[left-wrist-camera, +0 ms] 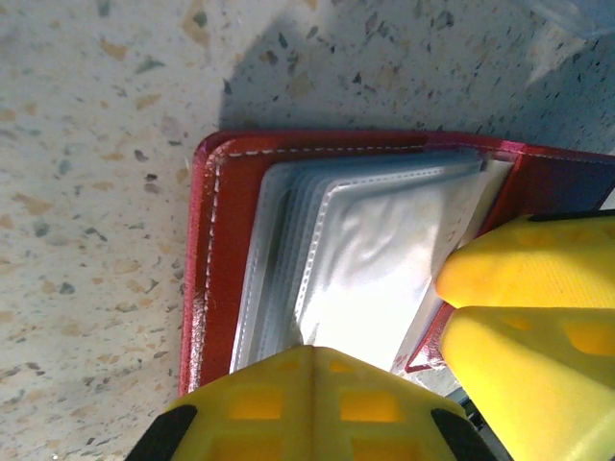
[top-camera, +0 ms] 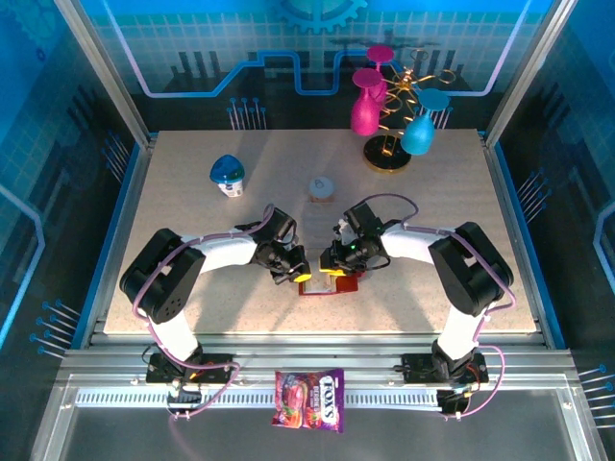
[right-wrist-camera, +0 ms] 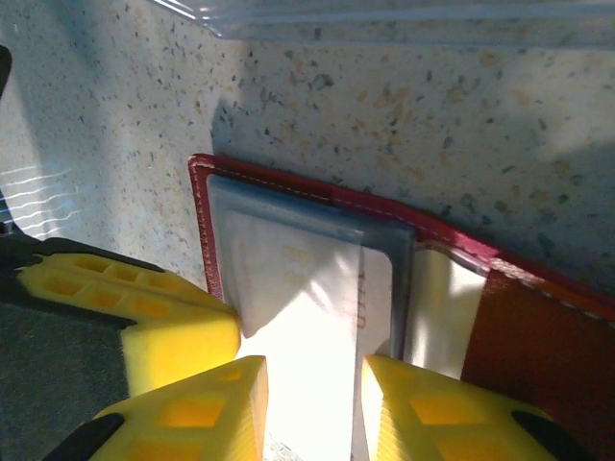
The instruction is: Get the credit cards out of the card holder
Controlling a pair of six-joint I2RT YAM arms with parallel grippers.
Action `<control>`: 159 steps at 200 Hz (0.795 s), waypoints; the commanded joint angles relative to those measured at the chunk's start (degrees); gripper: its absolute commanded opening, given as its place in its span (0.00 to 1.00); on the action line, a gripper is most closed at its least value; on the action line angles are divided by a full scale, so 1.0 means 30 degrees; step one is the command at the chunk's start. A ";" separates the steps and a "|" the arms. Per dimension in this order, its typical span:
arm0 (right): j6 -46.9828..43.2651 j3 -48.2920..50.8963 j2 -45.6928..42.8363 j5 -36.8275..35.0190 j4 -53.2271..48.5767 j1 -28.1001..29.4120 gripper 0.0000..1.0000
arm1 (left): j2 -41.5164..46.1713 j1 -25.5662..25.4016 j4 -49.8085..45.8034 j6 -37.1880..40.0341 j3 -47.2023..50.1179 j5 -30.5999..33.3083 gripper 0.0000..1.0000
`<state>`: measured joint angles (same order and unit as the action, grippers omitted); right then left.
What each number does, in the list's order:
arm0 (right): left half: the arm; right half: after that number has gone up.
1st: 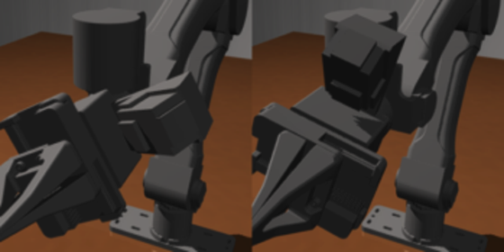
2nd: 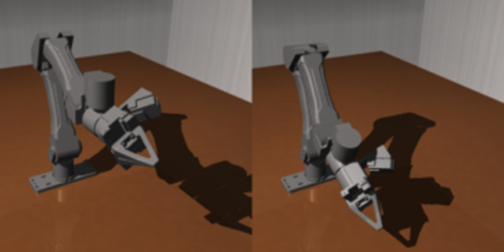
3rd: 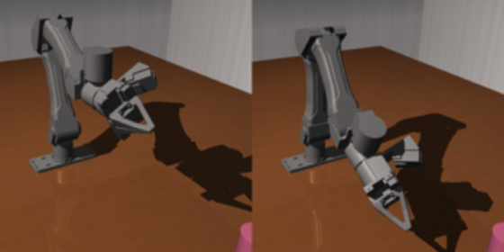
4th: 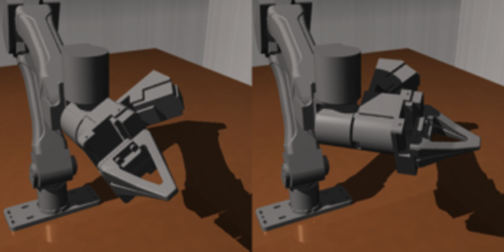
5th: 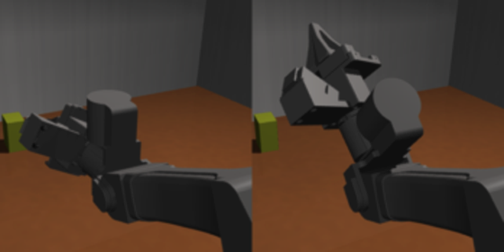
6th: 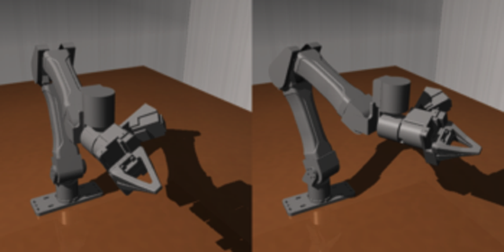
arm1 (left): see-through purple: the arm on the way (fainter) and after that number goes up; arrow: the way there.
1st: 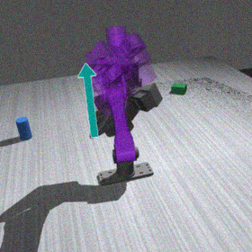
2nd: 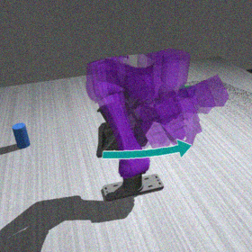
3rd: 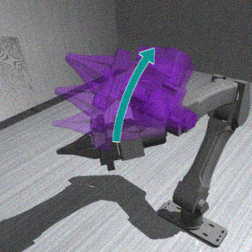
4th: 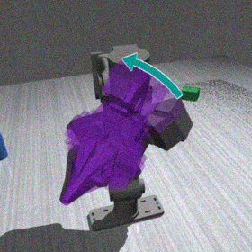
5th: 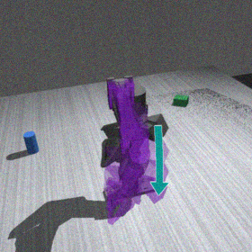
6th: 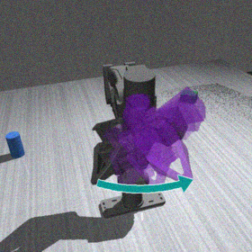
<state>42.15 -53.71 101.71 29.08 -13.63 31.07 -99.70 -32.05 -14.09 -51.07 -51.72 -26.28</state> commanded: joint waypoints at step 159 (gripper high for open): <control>0.0348 0.0694 -0.1974 0.1048 0.0335 -0.1053 0.33 | 0.0308 -0.0269 -0.2382 0.0890 -0.1914 0.0212 0.03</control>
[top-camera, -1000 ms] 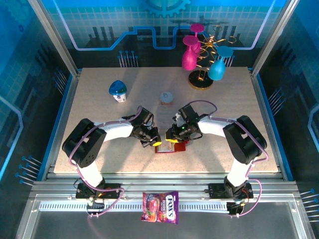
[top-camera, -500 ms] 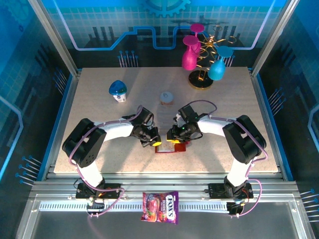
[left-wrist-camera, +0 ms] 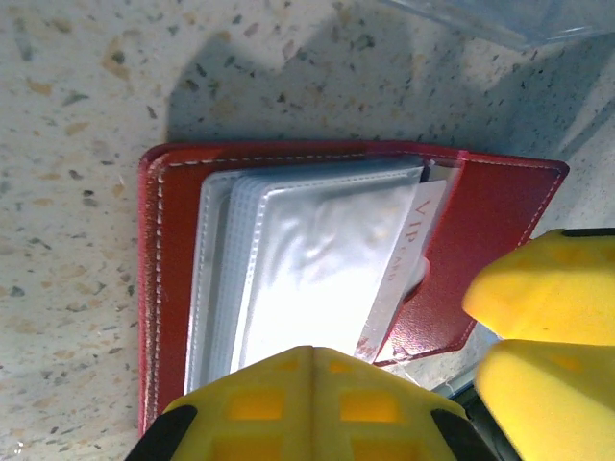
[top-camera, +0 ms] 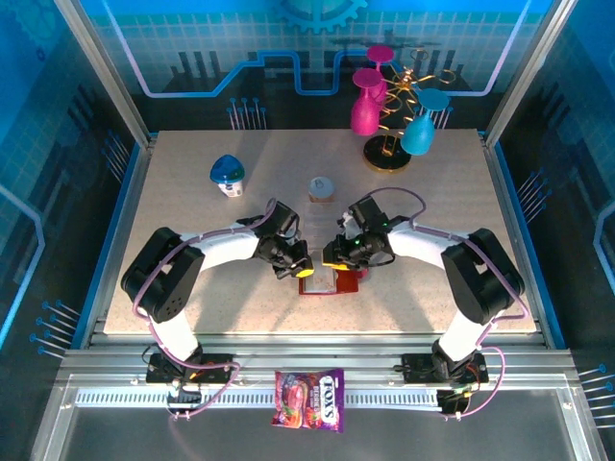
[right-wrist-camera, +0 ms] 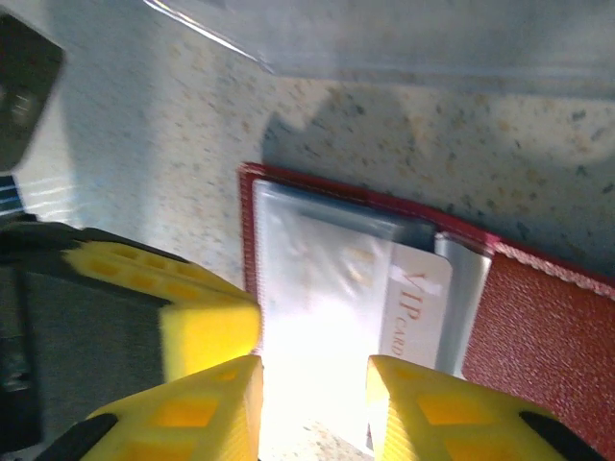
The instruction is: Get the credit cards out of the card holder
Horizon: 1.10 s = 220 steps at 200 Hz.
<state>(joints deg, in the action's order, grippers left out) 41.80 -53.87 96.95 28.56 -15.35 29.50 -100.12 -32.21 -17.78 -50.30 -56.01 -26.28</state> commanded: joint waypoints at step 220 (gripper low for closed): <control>0.0261 0.3341 0.1146 0.2579 0.3310 -0.1340 0.27 | -0.1254 -0.0408 -0.1276 0.0743 0.0403 0.0704 0.00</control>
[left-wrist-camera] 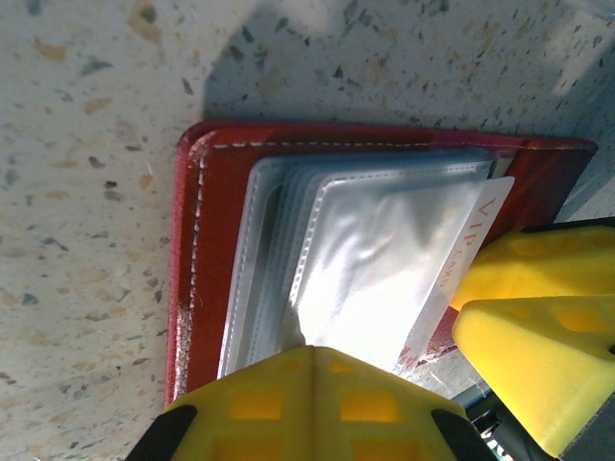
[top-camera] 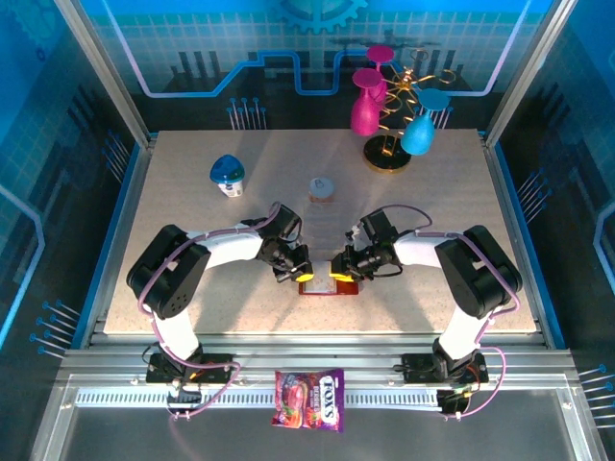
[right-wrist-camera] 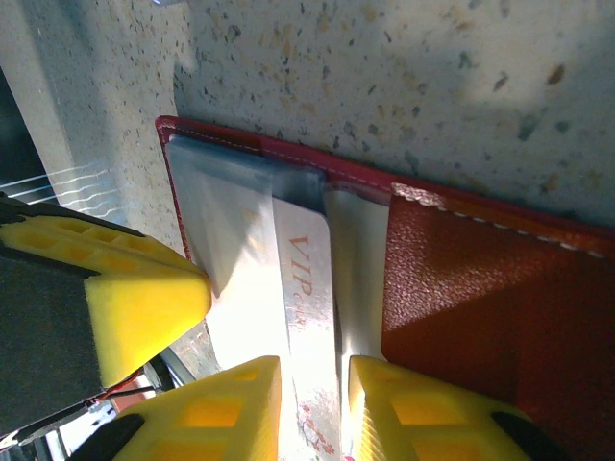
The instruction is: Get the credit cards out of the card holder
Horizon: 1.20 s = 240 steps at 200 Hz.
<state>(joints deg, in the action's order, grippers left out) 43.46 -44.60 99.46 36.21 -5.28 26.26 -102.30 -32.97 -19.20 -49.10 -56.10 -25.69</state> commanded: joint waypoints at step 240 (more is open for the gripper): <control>0.0404 0.1534 0.0246 0.1382 0.2132 -0.0924 0.08 | -0.0351 -0.0164 -0.1863 0.0664 0.0710 0.1434 0.00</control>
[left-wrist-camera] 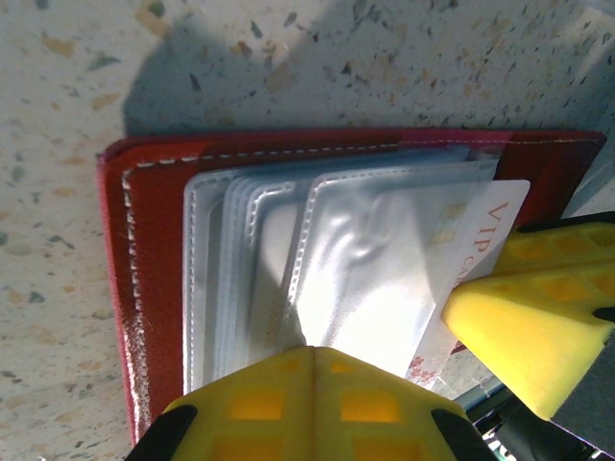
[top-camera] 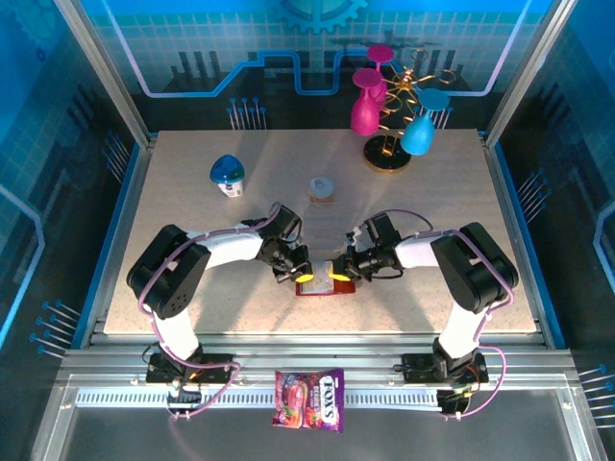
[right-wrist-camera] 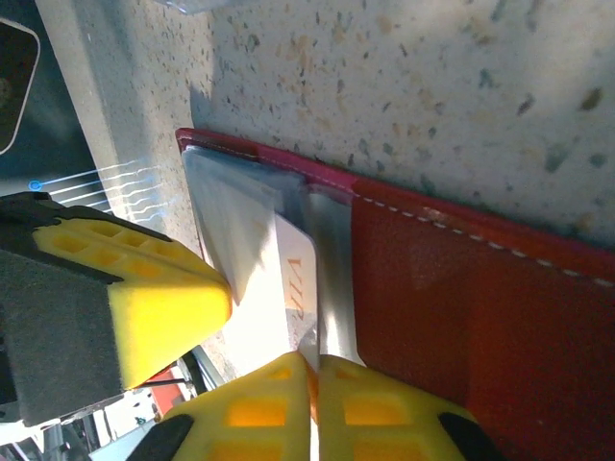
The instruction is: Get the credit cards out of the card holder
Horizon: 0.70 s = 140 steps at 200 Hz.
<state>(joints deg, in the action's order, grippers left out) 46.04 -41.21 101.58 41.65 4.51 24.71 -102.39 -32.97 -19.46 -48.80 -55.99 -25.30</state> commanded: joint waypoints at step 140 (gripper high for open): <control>-0.3407 0.0126 -0.2229 -0.1181 -0.5304 -0.1967 0.07 | -0.0141 -0.0141 -0.1935 0.0679 0.0470 0.1468 0.00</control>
<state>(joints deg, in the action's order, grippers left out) 38.65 -40.49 95.94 40.58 -5.76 19.79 -102.39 -33.08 -19.64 -47.81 -55.99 -25.06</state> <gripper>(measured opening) 0.075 0.052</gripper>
